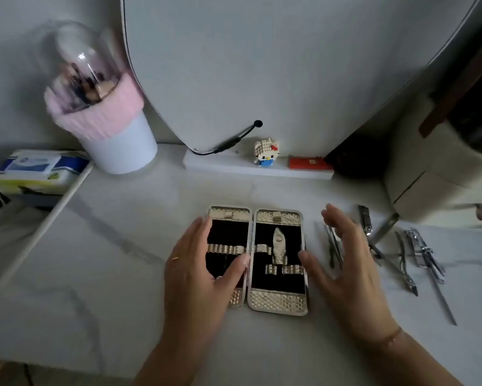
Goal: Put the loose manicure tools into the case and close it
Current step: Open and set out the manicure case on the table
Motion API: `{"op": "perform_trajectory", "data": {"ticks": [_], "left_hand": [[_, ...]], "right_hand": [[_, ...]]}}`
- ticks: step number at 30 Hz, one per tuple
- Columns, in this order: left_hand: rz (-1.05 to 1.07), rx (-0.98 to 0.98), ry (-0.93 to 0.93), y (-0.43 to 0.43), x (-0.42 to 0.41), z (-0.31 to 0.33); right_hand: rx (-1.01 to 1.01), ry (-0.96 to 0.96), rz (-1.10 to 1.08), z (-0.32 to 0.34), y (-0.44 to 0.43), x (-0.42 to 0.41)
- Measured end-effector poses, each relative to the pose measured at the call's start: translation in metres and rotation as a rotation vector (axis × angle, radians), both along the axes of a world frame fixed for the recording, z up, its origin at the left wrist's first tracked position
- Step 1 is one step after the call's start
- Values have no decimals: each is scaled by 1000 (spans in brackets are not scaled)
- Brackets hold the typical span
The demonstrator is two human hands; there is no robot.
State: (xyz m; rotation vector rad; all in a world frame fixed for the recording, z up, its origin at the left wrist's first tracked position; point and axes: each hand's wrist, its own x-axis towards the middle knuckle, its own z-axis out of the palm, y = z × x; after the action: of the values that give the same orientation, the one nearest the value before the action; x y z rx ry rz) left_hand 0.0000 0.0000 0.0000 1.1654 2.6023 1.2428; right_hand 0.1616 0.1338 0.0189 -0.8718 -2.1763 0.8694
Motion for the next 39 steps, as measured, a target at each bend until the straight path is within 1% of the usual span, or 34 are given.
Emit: {"op": "perform_trajectory", "data": {"ticks": [2,4,7,9,14,18,23,26,29,32,34,37,39], "left_hand": [[1,17,-84,-4,4,1],[-48,-32,-61,-4,6,0],[-119,-152,52,-6,10,-2],[-145,-221,92,-7,12,-1],[-136,-317,108,-9,22,1],[-102,-333,109,-9,31,-1],[-73,-335,99,0,48,-5],[-66,-332,105,7,60,-7],[-51,-344,152,10,66,-10],[-25,-378,201,10,62,-6],[10,-366,183,11,56,1],[65,-232,143,25,35,14],[28,-157,104,40,16,20]], "right_hand": [[30,3,-16,4,-1,6],[56,-29,-14,7,0,16],[149,-122,43,8,2,32],[176,-195,86,4,6,41],[275,-349,161,-11,15,54],[314,-399,161,-11,25,63],[305,-362,90,-12,39,80],[264,-327,55,-11,45,85],[319,-296,4,-11,45,82],[335,-387,-10,-6,41,73],[314,-438,-20,-1,42,68],[274,-492,-27,4,46,64],[241,-552,-31,6,49,63]]}}
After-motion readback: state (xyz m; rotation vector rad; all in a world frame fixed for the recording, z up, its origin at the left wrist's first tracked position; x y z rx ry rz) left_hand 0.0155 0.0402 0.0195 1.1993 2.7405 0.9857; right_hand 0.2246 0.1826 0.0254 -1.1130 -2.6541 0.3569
